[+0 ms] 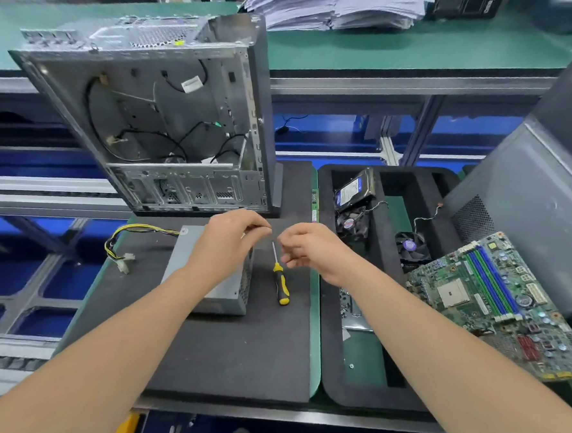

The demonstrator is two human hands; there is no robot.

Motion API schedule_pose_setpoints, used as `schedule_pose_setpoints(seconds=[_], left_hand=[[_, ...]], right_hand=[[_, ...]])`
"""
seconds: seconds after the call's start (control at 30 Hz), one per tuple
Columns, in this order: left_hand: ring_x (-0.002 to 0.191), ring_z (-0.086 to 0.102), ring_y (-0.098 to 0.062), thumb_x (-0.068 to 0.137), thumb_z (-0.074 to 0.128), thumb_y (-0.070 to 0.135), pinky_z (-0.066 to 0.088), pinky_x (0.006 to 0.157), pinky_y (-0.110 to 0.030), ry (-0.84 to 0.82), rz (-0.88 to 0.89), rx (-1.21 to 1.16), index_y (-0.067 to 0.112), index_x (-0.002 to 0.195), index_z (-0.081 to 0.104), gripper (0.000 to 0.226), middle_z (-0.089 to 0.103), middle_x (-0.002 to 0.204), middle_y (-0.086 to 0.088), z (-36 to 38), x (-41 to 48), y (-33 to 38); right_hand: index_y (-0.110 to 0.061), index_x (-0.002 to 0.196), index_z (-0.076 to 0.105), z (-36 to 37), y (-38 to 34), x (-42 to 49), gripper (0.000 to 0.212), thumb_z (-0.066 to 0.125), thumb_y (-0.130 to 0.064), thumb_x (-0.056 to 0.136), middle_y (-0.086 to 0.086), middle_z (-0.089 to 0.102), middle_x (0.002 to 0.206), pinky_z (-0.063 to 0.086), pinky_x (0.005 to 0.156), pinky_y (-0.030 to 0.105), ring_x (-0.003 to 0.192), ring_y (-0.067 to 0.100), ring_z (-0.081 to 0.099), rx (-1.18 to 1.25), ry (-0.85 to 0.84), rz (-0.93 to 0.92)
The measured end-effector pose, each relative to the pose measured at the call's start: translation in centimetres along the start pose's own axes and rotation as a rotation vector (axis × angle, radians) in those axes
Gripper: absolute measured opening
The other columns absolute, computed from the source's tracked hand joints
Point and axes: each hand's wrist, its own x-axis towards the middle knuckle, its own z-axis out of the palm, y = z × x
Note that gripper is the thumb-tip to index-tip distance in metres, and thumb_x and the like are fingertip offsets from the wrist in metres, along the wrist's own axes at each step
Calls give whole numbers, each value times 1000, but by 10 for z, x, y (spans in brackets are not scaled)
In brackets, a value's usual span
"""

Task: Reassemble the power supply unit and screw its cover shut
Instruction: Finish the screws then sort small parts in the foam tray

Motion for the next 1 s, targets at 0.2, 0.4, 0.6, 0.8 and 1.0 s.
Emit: schedule_pose_setpoints(seconds=[0.2,0.4,0.6,0.8,1.0], left_hand=[[79,63,7,93,74,20,42,73,-4,150,-311,-170,22,90,75,4,71,82,19,-27,-16,-61],[78,65,2,94,73,24,44,70,-6,138,-427,-282,36,86,70,14,72,78,18,-38,-26,-109],[79,65,1,94,72,20,45,71,-10,119,-410,-305,31,89,70,12,73,85,13,-43,-27,-145],[82,66,-7,97,70,25,48,72,-26,152,-507,-391,33,90,75,11,75,89,13,-40,-25,-172],[82,69,-1,94,73,22,47,71,-19,44,-463,-458,39,86,76,19,76,85,16,-40,-28,-188]], right_hand=[[-13,108,56,26,35,13,39,75,-41,89,10,66,107,58,85,44,96,33,67,-902,230,68],[-10,117,49,49,52,20,48,78,-35,87,14,60,117,52,77,38,104,36,64,-1047,287,165],[-16,107,69,50,29,19,17,61,-28,97,-4,67,77,62,71,47,71,24,73,-609,550,-77],[-32,94,75,73,-24,13,12,71,-42,89,-11,74,75,60,71,38,64,15,71,-482,632,-303],[-28,88,73,108,-51,13,8,77,-35,85,-3,75,72,63,75,48,62,18,72,-398,658,-388]])
